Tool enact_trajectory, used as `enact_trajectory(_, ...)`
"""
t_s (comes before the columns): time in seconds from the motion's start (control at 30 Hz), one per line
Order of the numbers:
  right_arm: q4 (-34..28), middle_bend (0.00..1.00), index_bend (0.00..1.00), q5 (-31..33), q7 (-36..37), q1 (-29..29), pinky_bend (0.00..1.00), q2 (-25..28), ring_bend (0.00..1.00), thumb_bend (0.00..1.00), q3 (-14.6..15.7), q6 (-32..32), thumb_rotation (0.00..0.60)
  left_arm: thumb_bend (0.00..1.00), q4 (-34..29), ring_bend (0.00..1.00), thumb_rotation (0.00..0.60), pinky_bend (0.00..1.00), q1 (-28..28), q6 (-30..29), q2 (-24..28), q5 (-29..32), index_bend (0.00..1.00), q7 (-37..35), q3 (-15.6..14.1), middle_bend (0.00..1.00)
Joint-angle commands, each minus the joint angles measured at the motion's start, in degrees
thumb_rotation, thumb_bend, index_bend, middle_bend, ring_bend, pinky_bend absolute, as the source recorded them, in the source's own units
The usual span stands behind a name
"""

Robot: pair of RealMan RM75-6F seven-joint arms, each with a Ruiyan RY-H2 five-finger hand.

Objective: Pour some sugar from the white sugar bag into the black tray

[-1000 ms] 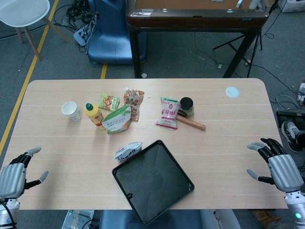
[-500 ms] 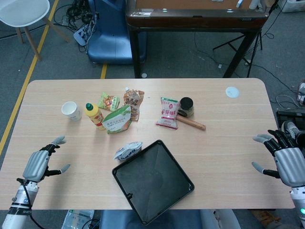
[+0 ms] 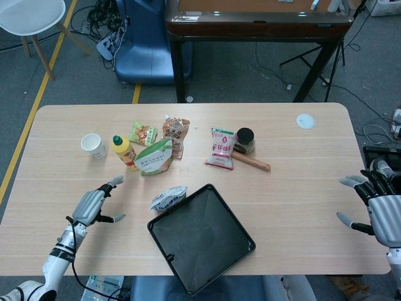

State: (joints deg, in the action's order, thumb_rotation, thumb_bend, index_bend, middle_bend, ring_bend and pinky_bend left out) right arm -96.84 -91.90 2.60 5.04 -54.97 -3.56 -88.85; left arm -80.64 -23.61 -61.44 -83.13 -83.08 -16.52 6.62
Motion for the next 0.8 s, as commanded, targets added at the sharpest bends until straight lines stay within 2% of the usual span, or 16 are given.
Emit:
enact_trajectory(0.03, 0.01, 0.29, 0.29, 0.13, 0.02, -0.15, 0.12, 0.05, 0.15, 0.16, 0.06, -0.06, 0.6, 0.15, 1.98, 0.19, 0.6, 0.31, -1.76, 1.33, -2.38, -0.41, 0.06, -1.07, -0.07, 0.15)
enact_trajectory(0.8, 1.02, 0.29, 0.29, 1.72, 1.04, -1.8, 0.12, -0.38, 0.15, 0.16, 0.29, -0.76, 0.6, 0.15, 12.52, 0.19, 0.6, 0.31, -9.62, 5.8, -14.76, -0.14, 0.06, -8.26, 0.63, 0.15)
